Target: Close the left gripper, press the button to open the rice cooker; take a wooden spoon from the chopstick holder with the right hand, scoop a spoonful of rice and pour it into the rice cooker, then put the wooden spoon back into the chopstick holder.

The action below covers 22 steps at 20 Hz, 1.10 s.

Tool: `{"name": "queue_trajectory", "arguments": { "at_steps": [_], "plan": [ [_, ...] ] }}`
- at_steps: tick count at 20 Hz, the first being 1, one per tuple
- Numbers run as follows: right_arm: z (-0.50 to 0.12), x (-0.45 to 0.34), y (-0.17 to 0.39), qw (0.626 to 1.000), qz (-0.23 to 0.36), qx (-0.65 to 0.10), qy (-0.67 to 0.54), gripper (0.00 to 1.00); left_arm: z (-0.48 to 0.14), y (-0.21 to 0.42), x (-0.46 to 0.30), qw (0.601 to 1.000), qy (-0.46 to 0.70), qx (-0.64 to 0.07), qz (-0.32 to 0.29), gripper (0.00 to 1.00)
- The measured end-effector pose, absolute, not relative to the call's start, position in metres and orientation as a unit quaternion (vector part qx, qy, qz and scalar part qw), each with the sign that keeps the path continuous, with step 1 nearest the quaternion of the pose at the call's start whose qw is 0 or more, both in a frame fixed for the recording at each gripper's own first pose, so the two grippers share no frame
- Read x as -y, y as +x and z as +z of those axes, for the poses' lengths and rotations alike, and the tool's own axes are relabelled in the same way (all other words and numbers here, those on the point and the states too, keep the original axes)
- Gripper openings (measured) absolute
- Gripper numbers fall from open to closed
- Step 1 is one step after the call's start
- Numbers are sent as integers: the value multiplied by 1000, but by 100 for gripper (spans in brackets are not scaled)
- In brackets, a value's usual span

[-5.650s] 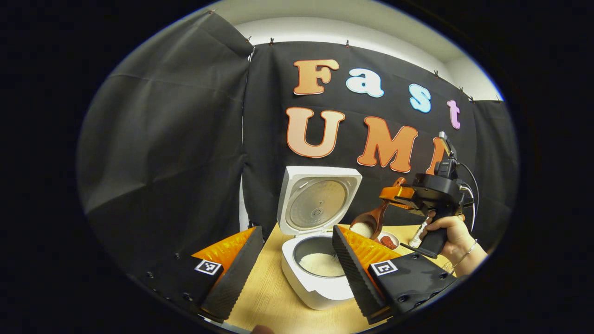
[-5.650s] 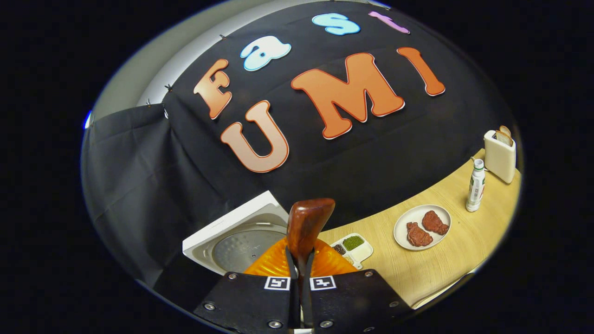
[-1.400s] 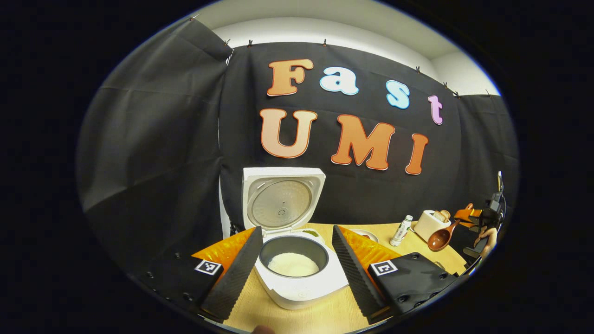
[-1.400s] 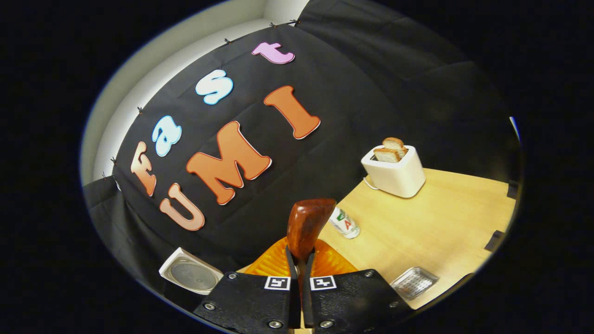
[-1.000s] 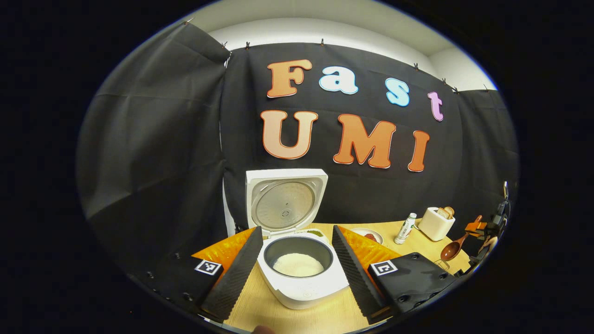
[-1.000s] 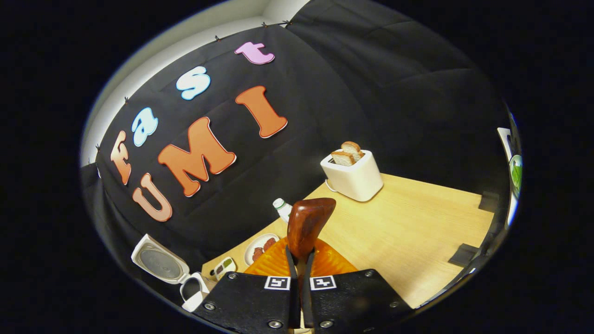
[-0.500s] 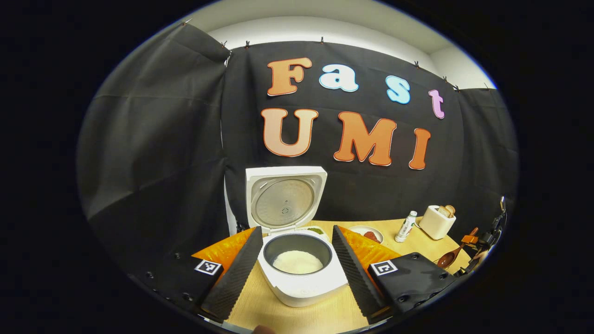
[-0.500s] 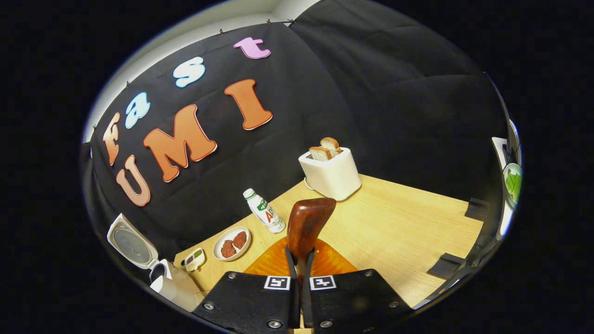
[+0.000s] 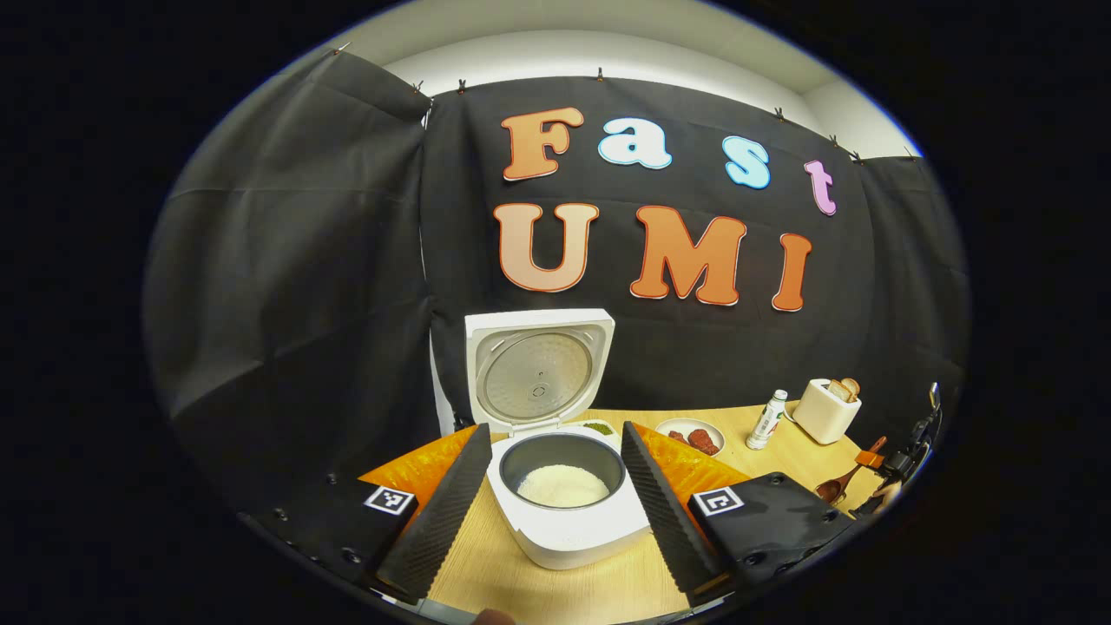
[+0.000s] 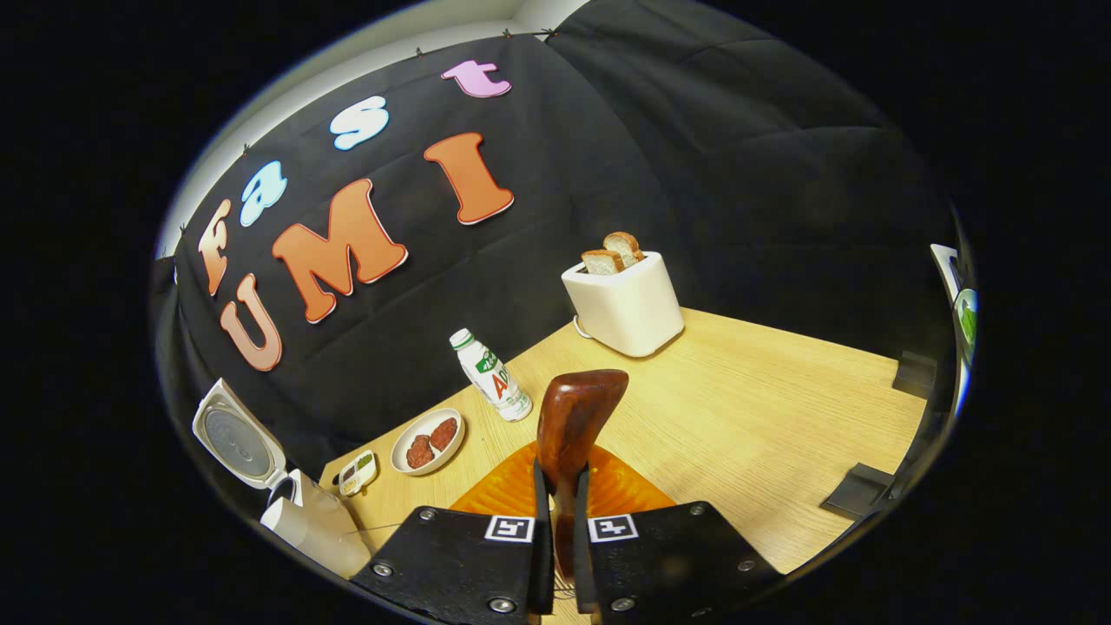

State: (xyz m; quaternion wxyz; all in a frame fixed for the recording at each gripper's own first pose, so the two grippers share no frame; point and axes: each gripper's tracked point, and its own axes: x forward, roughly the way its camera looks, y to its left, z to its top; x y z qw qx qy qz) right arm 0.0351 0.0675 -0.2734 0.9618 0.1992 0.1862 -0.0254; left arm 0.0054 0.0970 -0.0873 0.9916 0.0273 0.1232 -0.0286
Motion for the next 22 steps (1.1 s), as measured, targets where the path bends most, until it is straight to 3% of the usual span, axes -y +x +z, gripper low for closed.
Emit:
{"name": "queue_trajectory", "arguments": {
  "at_steps": [2,6,8,9,10,11,13,22],
  "plan": [
    [-279,-69,33,963,-25,-191,186,8,-87,4,-96,991,27,-124,-28,100],
    [-279,-66,31,962,-35,-196,185,20,-84,3,-93,992,29,-123,-29,100],
    [-273,-61,34,963,-43,-193,184,35,-81,4,-92,992,27,-118,-30,100],
    [-270,-59,34,963,-45,-193,181,51,-78,5,-91,993,24,-115,-31,100],
    [-269,-57,36,964,-49,-194,174,53,-77,6,-89,993,22,-113,-32,100],
    [-267,-54,37,965,-55,-196,166,82,-75,7,-89,993,21,-111,-32,100],
    [-260,-44,36,966,-72,-196,154,95,-71,11,-89,993,24,-108,-30,100],
    [-191,-49,15,977,-75,-166,109,95,-20,68,-96,998,19,-65,3,100]
  ]
}}
